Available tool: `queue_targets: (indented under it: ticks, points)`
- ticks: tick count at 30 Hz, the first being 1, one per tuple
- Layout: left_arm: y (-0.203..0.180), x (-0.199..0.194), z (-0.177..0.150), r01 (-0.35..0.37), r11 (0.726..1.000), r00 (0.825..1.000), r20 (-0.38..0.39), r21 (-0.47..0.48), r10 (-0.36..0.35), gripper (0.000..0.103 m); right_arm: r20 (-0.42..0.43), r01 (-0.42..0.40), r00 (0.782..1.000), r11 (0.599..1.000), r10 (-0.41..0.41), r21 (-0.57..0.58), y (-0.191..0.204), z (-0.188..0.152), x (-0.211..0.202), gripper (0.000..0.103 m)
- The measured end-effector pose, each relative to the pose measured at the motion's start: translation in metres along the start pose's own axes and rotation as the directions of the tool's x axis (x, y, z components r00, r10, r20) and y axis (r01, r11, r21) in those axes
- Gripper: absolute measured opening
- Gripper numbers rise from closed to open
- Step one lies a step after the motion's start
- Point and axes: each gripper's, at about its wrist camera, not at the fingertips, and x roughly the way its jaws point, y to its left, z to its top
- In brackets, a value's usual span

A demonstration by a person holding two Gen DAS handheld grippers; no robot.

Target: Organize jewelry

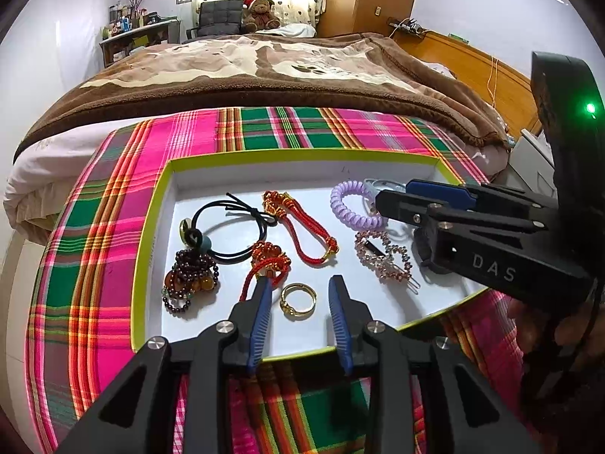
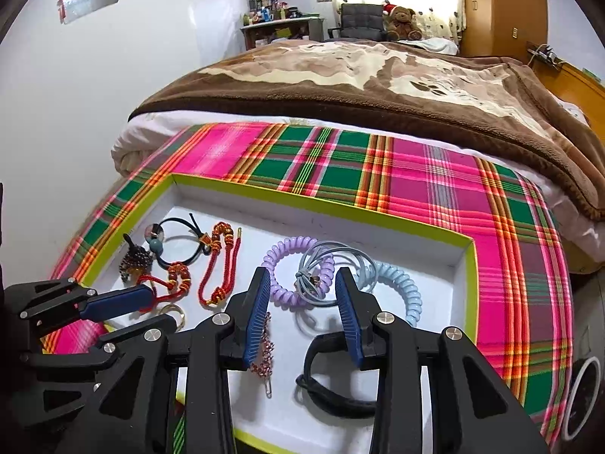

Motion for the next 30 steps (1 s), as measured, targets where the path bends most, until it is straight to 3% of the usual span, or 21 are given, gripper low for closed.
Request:
queue_targets:
  ticks: [12, 16, 19, 30]
  points:
    - [-0.005, -0.036, -0.012, -0.046, 0.998, 0.996, 0.069, -0.052, 0.049, 0.041, 0.122, 0.066, 0.990, 0.997, -0.072, 0.050, 0.017, -0.020, -0.055, 0.037]
    - [-0.008, -0.051, -0.018, -0.124, 0.990, 0.987, 0.092, -0.063, 0.130, 0.042, 0.141, 0.087, 0.985, 0.994, -0.095, 0.067, 0.027, -0.036, -0.073, 0.039]
    - [-0.007, -0.061, -0.025, -0.135, 0.987, 0.984, 0.102, -0.089, 0.144, 0.044, 0.150, 0.105, 0.982, 0.990, -0.118, 0.093, 0.032, -0.049, -0.086, 0.049]
    - [-0.018, -0.090, -0.045, -0.199, 0.975, 0.963, 0.166, -0.097, 0.213, 0.044, 0.211, 0.134, 0.964, 0.981, -0.161, 0.139, 0.048, -0.080, -0.122, 0.049]
